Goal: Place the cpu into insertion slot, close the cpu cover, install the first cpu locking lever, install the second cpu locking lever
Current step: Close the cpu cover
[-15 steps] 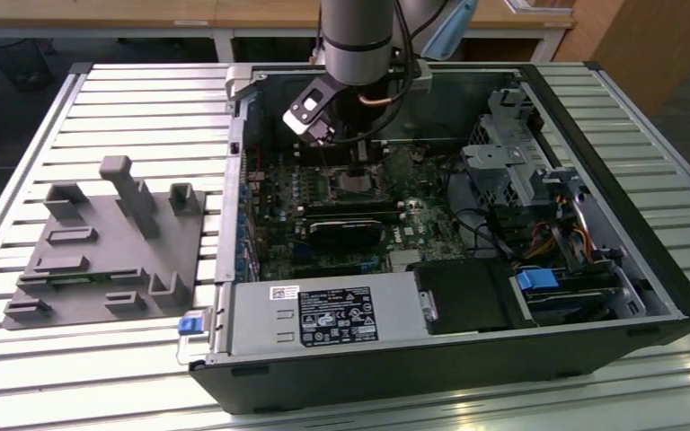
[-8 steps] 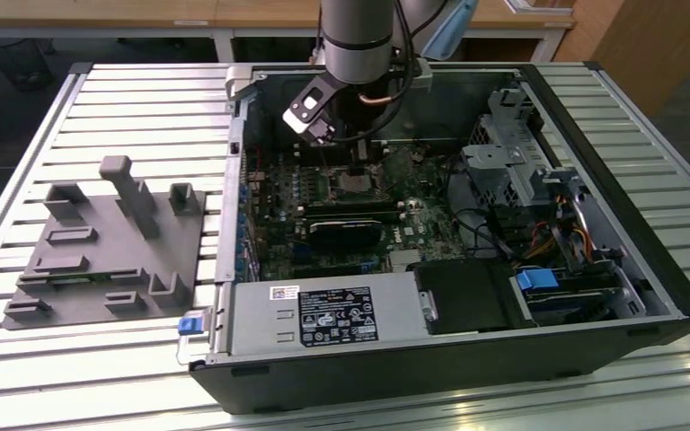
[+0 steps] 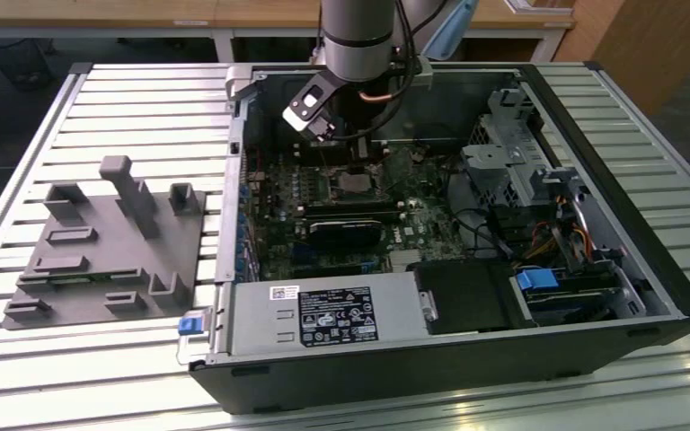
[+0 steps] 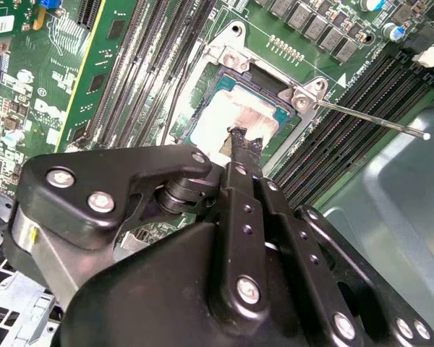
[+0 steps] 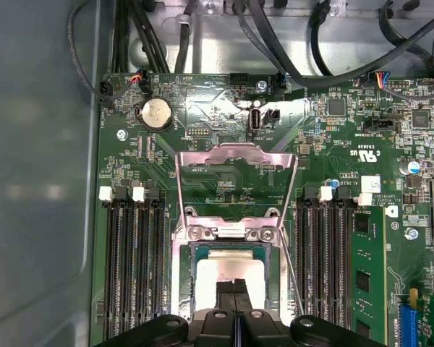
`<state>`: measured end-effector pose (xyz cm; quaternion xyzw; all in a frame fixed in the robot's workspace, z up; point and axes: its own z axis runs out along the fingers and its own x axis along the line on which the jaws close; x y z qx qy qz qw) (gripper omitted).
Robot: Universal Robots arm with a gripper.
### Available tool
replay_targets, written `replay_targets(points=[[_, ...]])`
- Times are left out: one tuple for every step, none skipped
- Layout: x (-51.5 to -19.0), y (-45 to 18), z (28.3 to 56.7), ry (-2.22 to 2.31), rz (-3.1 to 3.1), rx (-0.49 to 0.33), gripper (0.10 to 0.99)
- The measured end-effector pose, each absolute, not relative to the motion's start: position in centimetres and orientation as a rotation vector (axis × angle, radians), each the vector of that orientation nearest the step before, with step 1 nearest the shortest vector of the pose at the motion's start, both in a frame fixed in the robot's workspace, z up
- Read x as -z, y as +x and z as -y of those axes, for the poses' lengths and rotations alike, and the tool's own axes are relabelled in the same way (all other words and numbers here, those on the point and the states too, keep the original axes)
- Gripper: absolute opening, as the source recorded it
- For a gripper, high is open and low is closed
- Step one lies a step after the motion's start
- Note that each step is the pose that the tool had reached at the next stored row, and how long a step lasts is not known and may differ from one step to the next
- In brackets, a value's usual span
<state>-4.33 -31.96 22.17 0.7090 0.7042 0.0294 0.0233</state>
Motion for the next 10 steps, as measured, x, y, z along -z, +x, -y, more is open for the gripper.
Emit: replay_targets(points=[[-22.2,-4.3,32.0,2.195,-2.18,-0.091,0.11],[-22.3,-4.3,32.0,2.195,-2.18,-0.091,0.11],[-22.3,-4.3,32.0,2.195,-2.18,-0.091,0.11],[-22.4,-4.3,32.0,2.195,-2.18,-0.091,0.11],[-22.5,-4.3,32.0,2.195,-2.18,-0.091,0.11],[-22.6,-4.3,32.0,2.195,-2.18,-0.091,0.11],[-23.1,-4.3,32.0,2.195,-2.18,-0.091,0.11],[-23.8,-4.3,32.0,2.195,-2.18,-0.09,0.11],[-23.9,-4.3,32.0,2.195,-2.18,-0.09,0.11],[-24.1,-4.3,32.0,2.196,-2.18,-0.09,0.11]])
